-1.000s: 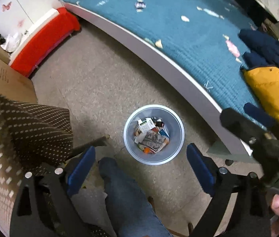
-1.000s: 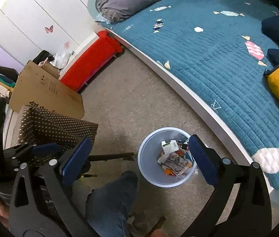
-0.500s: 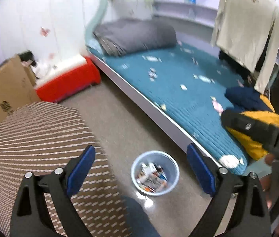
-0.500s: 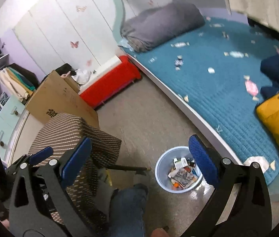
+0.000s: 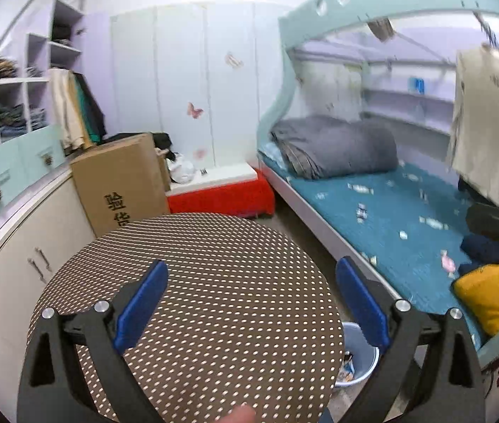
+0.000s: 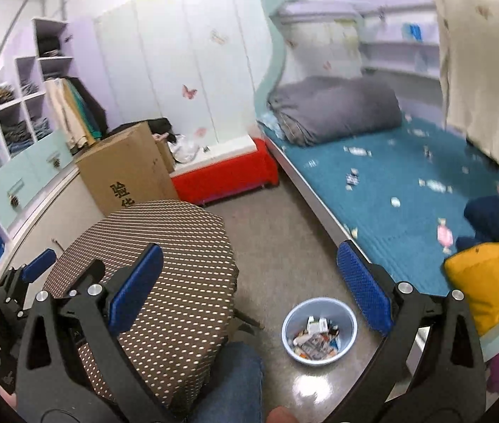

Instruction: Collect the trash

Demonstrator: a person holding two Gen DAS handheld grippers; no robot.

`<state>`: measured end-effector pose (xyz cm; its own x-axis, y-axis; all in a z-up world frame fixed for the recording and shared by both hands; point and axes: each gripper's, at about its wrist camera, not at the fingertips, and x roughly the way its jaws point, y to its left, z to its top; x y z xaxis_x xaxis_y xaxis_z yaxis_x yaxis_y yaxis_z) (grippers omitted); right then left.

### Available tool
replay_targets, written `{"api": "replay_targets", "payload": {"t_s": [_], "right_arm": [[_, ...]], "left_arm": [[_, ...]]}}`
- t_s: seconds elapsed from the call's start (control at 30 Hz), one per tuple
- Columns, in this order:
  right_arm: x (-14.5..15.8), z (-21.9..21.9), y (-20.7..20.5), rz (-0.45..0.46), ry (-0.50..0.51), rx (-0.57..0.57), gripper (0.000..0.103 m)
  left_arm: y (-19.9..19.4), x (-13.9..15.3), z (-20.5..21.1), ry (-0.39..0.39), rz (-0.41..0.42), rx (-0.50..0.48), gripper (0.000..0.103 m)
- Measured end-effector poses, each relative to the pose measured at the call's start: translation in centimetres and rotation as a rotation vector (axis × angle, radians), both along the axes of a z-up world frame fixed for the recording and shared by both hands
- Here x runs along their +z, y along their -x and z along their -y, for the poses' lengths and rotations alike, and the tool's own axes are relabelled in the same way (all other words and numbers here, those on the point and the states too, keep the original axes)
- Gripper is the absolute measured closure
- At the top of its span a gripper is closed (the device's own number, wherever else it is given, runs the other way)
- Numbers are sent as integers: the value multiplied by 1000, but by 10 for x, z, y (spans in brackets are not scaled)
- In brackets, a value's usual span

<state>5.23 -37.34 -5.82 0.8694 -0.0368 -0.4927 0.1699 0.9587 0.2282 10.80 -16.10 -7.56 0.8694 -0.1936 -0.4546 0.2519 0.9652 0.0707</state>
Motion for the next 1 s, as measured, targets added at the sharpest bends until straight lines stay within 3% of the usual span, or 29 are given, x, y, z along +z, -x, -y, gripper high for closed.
{"api": "replay_targets", "payload": {"t_s": [0.37, 0.6, 1.0], "right_arm": [[37, -54, 55, 162, 95, 41, 6], [49, -70, 85, 235, 128, 25, 6], [56, -74, 103, 265, 154, -14, 6]], "left_arm": [[74, 36, -56, 90, 102, 110, 5], [105, 55, -69, 93, 189, 142, 5], [129, 65, -79, 128, 228, 133, 5]]}}
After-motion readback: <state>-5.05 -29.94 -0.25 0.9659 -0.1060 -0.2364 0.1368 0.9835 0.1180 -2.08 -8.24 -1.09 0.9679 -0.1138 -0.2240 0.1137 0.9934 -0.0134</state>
